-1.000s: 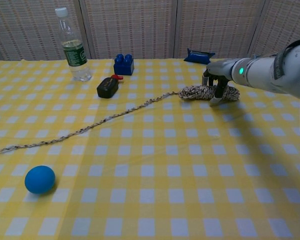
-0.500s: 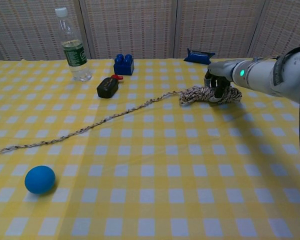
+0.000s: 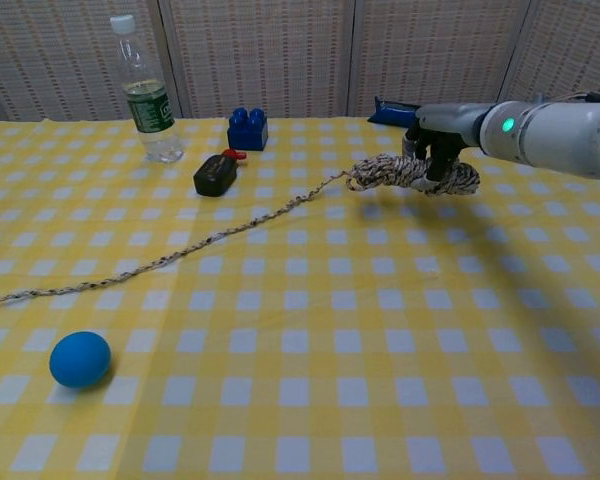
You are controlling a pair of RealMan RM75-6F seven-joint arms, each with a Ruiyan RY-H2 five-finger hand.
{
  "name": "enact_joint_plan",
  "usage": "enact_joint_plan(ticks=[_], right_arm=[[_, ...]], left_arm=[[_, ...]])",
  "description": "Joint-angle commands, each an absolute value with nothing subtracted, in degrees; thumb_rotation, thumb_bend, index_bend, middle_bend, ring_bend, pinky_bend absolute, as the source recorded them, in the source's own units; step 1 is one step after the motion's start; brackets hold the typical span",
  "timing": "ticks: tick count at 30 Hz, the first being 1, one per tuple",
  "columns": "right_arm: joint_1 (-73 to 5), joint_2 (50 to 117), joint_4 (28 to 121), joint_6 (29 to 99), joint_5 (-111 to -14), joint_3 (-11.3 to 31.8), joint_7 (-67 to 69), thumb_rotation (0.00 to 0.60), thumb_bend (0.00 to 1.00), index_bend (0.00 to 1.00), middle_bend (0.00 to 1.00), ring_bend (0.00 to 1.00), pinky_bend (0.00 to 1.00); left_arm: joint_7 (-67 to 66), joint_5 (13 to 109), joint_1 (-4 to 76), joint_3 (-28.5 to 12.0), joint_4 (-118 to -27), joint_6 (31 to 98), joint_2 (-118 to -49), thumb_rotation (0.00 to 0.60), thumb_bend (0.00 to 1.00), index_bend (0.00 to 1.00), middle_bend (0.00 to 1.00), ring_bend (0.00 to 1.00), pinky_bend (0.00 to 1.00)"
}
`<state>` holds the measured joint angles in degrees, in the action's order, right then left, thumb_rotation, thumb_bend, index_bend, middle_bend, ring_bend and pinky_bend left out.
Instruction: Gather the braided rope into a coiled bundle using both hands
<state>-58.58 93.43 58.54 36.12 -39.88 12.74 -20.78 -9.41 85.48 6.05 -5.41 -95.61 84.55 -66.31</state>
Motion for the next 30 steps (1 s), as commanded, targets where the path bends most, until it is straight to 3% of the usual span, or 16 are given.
enact_joint_plan(ticks=[1,6,9,18,21,26,30], right_arm=[[-56.76,90.39,63.17,38.00,-43.09,13.08,-18.56,0.600,0.44,0.56,0.56,0.43,0.48],[-55.68,88.03,67.51,39.83,-45.09,13.15,-17.64,0.600,0.44,0.57,0.56,0.44,0.48],[-55.35,87.00,69.55,40.79,-45.30,13.33,-17.53,0.600,0.44,0.57,0.56,0.44,0.49],[-55.28,85.82,72.53,42.58,-44.01,13.44,-18.68,0.600,0.44,0.57,0.56,0.44,0.49],[-55.28,85.73,73.05,42.99,-43.47,13.41,-18.99,0.600,0.44,0.58,0.56,0.44,0.49],[-55.56,86.03,72.95,43.21,-42.61,13.27,-19.69,0.600,0.44,0.58,0.56,0.45,0.49],[-55.81,86.25,72.95,43.34,-42.06,13.17,-20.18,0.600,0.44,0.58,0.56,0.45,0.49]], left_arm=[[-9.93,85.47,9.10,-6.76,-95.71,81.17,-66.18,0.600,0.36,0.20,0.10,0.14,0.07],[-11.34,83.57,13.68,-8.75,-95.00,76.06,-67.86,0.600,0.36,0.25,0.21,0.23,0.14],[-14.00,81.73,16.76,-9.69,-94.90,72.40,-69.40,0.600,0.36,0.30,0.29,0.30,0.23],[-25.57,71.63,23.91,-10.24,-97.60,61.52,-71.99,0.600,0.36,0.41,0.52,0.56,0.69],[-27.92,68.33,25.41,-10.41,-98.03,60.25,-73.23,0.600,0.36,0.44,0.67,0.71,0.84],[-29.32,64.87,27.07,-9.77,-97.37,58.83,-75.45,0.600,0.36,0.47,0.85,0.86,0.97],[-30.85,63.05,28.09,-8.91,-96.85,58.52,-76.90,0.600,0.36,0.48,0.92,0.92,1.00]])
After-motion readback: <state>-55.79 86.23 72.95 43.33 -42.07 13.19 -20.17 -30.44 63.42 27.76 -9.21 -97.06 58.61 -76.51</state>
